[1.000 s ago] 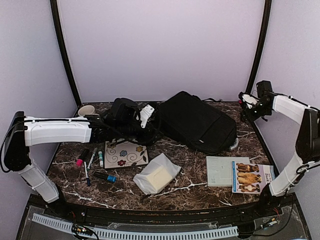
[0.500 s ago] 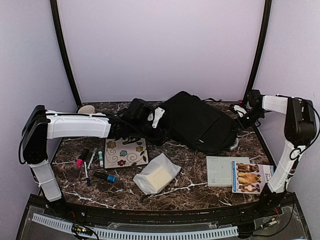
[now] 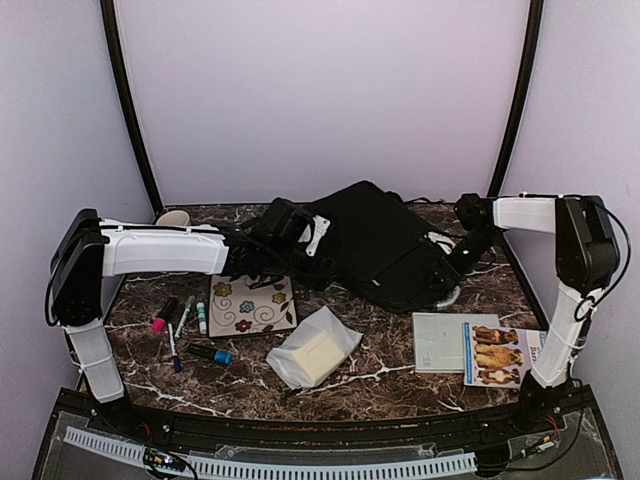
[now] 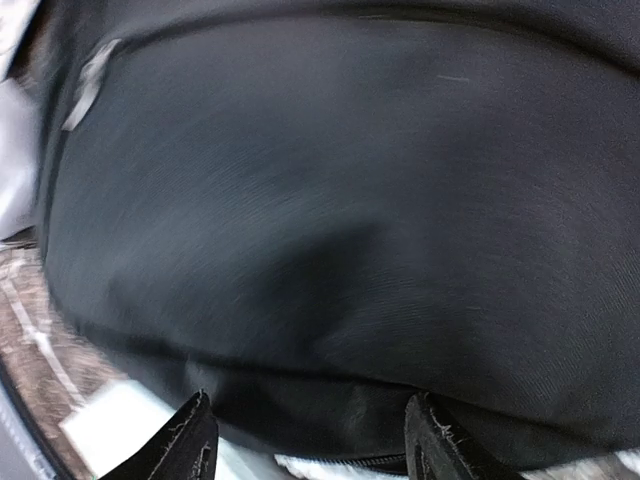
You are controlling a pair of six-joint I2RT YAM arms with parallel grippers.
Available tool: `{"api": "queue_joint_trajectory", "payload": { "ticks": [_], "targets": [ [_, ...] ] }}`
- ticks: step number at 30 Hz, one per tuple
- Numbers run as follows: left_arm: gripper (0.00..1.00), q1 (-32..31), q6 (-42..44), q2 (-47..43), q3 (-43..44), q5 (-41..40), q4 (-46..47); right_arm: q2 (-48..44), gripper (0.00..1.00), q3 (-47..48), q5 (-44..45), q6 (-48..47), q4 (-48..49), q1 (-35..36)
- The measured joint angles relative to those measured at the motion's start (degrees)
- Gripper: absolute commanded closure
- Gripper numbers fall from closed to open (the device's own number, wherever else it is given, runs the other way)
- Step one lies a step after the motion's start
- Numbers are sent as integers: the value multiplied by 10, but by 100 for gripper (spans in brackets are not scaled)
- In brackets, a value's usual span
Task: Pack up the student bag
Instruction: Move the student bag to the center of the board.
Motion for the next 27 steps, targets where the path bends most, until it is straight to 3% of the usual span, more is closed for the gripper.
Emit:
{"api": "queue_joint_trajectory", "payload": {
  "ticks": [6, 9, 13, 17, 19, 20, 27],
  "targets": [
    [34, 23, -23, 46, 37, -27, -34, 4, 39, 13, -82, -9, -27, 104],
    [32, 47, -42, 61, 58, -27, -63, 14, 38, 57, -129, -24, -73, 120],
    [25, 69, -62, 56, 62, -39, -64, 0, 34, 89, -145, -34, -101, 98],
    [25, 89, -102, 42, 36, -31, -20, -32, 27, 89, -109, -7, -73, 46],
    [25, 99, -129, 42, 28, -23, -3, -36, 3, 89, -87, 21, -45, 19],
    [25, 103, -143, 42, 24, -19, 2, -34, 1, 89, -78, 35, -32, 4],
    [24, 115, -211, 51, 18, -3, 40, 22, 2, 92, -28, 98, 43, -49]
  ]
}}
